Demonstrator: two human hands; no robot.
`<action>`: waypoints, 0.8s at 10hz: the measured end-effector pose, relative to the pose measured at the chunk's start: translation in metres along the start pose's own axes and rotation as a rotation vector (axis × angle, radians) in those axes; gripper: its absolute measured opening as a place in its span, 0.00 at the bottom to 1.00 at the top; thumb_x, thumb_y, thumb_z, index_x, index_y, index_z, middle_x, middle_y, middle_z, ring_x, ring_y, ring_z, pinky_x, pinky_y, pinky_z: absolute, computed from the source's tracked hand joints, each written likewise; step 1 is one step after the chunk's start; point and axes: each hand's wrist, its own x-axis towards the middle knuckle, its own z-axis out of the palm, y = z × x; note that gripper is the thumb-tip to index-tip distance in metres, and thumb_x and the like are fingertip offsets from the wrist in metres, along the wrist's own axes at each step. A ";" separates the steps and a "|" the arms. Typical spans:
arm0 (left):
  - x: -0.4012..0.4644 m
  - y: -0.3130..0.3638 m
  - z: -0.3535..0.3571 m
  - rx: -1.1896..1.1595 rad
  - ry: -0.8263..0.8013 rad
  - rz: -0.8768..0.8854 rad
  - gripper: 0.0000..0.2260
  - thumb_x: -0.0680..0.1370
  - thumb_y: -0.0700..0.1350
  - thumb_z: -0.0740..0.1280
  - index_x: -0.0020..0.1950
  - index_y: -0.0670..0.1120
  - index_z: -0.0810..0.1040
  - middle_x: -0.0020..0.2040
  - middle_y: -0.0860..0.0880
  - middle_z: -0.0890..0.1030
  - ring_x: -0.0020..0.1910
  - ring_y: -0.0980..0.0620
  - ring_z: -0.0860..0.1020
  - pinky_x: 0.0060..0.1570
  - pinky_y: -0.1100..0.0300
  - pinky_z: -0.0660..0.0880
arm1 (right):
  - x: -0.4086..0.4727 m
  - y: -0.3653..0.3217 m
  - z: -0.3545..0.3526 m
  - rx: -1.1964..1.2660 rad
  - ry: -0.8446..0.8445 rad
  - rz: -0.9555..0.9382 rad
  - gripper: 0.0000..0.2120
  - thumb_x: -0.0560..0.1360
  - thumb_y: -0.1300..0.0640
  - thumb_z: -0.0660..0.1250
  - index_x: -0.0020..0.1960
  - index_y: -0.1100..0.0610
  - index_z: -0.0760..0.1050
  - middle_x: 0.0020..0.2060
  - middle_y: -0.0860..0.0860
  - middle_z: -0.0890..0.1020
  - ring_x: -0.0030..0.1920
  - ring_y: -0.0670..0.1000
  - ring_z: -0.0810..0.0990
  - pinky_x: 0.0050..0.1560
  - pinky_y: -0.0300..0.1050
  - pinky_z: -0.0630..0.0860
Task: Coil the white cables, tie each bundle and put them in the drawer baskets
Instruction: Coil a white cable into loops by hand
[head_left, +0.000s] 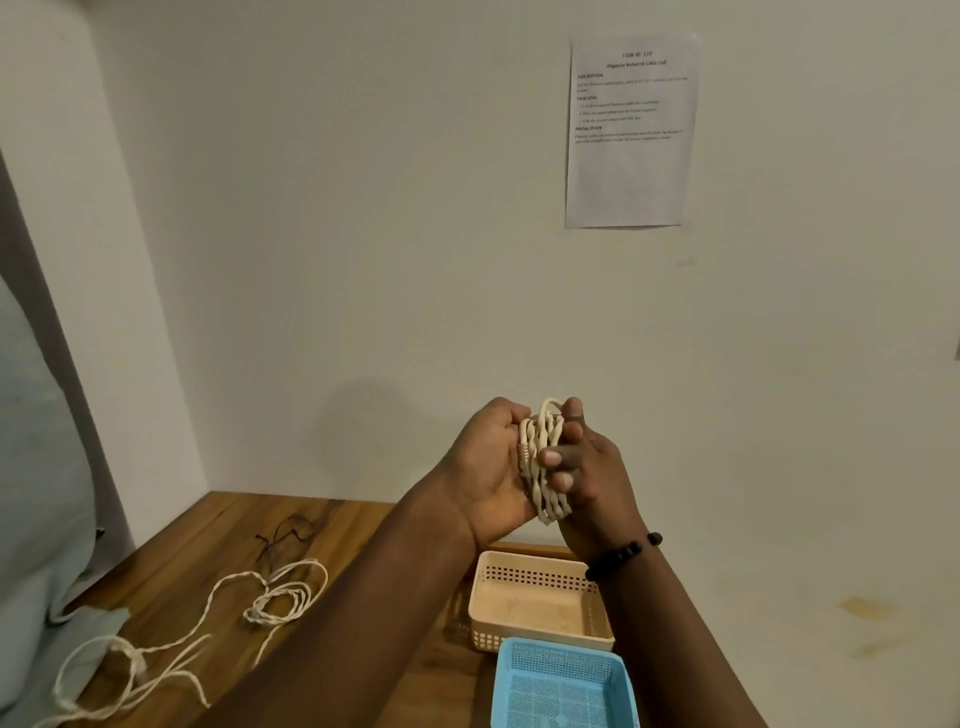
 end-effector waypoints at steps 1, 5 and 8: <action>-0.004 0.005 -0.006 0.042 -0.133 0.006 0.16 0.82 0.48 0.54 0.58 0.40 0.74 0.37 0.46 0.78 0.39 0.51 0.75 0.52 0.54 0.74 | -0.005 -0.011 0.003 0.146 -0.007 -0.007 0.13 0.81 0.59 0.56 0.46 0.65 0.75 0.35 0.52 0.81 0.35 0.48 0.81 0.38 0.37 0.78; -0.015 0.019 0.000 0.922 0.346 0.177 0.24 0.79 0.64 0.52 0.54 0.47 0.78 0.49 0.44 0.84 0.50 0.46 0.83 0.51 0.50 0.81 | -0.001 -0.025 -0.002 -0.213 0.056 -0.186 0.29 0.81 0.42 0.54 0.41 0.67 0.72 0.26 0.54 0.73 0.26 0.52 0.70 0.27 0.43 0.68; 0.001 -0.014 -0.006 1.411 0.587 0.441 0.13 0.84 0.53 0.51 0.58 0.48 0.70 0.41 0.53 0.76 0.36 0.56 0.75 0.33 0.66 0.70 | -0.002 -0.018 0.000 -0.365 -0.009 -0.320 0.15 0.83 0.46 0.53 0.55 0.52 0.75 0.32 0.52 0.77 0.28 0.45 0.72 0.28 0.41 0.69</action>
